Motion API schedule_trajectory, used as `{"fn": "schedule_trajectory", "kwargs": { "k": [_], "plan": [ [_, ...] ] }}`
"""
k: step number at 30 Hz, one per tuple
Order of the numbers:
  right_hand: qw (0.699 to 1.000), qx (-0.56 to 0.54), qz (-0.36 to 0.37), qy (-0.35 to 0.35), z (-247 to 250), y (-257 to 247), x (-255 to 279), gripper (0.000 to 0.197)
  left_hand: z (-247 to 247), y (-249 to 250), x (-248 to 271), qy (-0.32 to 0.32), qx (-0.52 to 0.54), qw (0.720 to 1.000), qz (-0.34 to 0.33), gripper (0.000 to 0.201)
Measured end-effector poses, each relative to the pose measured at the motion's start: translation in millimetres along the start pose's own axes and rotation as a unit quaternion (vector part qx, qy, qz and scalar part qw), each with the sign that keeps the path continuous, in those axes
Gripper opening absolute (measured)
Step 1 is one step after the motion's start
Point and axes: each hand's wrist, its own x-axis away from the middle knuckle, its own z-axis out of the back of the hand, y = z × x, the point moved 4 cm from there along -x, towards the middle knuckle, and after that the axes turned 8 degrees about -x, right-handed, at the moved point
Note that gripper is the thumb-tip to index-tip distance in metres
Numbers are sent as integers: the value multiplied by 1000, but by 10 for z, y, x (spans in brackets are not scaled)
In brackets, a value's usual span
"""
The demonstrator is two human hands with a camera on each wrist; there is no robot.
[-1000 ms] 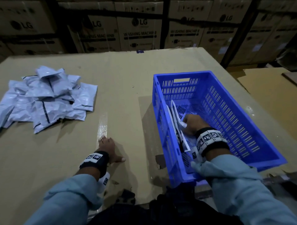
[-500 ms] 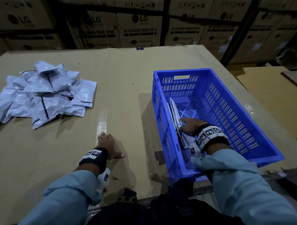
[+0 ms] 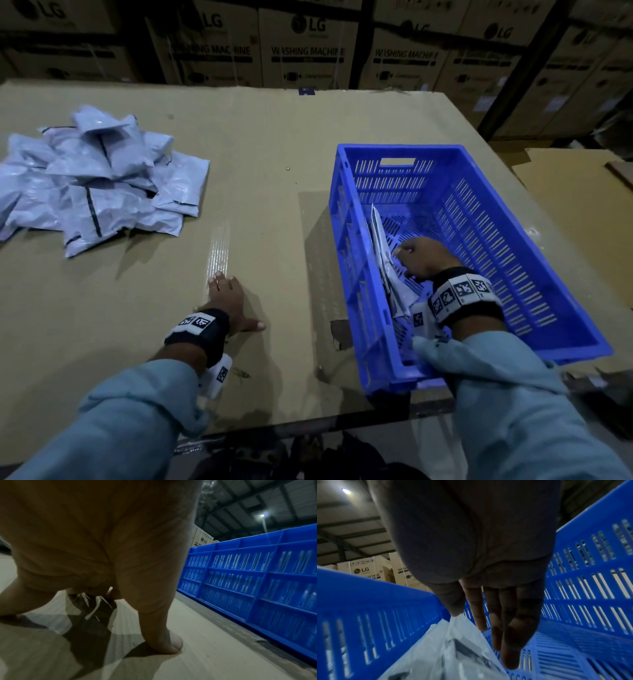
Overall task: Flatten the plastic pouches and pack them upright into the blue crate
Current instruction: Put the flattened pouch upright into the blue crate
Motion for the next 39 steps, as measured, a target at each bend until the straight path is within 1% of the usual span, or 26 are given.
{"fn": "schedule_trajectory", "kwargs": {
  "k": [2, 5, 6, 8, 10, 11, 13, 14, 16, 19, 22, 24, 28, 33, 36, 39],
  "plan": [
    [999, -16, 2, 29, 82, -32, 41, 33, 13, -24, 36, 7, 11, 1000, -10, 147],
    [996, -6, 32, 83, 269, -203, 138, 39, 100, -100, 78, 25, 8, 999, -29, 142],
    [994, -14, 44, 101, 337, -264, 178, 38, 114, -150, 66, 33, 2, 999, -36, 136],
    [989, -30, 63, 133, 465, -384, 273, 36, 161, -259, 85, 45, -12, 997, -57, 118],
    [984, -39, 71, 161, 578, -521, 393, 34, 166, -402, 102, 36, -13, 996, -75, 98],
    [981, -37, 75, 172, 628, -606, 456, 34, 173, -474, 112, 31, -6, 996, -79, 91],
    [977, -22, 89, 191, 707, -818, 601, 34, 169, -640, 99, 27, 11, 995, -91, 82],
    [975, -14, 97, 198, 734, -934, 679, 35, 160, -716, 80, 24, 17, 995, -96, 80],
    [970, -3, 111, 214, 752, -1181, 817, 36, 147, -875, 36, 24, 22, 994, -103, 82],
    [963, 2, 120, 240, 655, -1586, 991, 36, 148, -1152, 39, 34, 39, 993, -111, 84],
    [963, 10, 134, 234, 335, -2093, 1120, 36, 127, -1548, 98, 39, 42, 992, -115, 79],
    [967, 6, 157, 202, -17, -2474, 1145, 36, 55, -1880, 124, 37, 30, 992, -117, 81],
    [974, -15, 180, 140, -825, -3116, 1056, 32, -31, -2622, 143, 58, 6, 993, -100, 88],
    [984, -40, 163, 64, -1799, -3613, 802, 30, -25, -3351, 39, 59, 6, 994, -92, 91],
    [987, -33, 149, 43, -2301, -3833, 601, 30, -63, -3717, -39, 59, 18, 995, -84, 93],
    [989, -32, 143, 29, -2705, -4074, 447, 32, -154, -4019, -83, 78, 9, 994, -79, 95]
  ]
}}
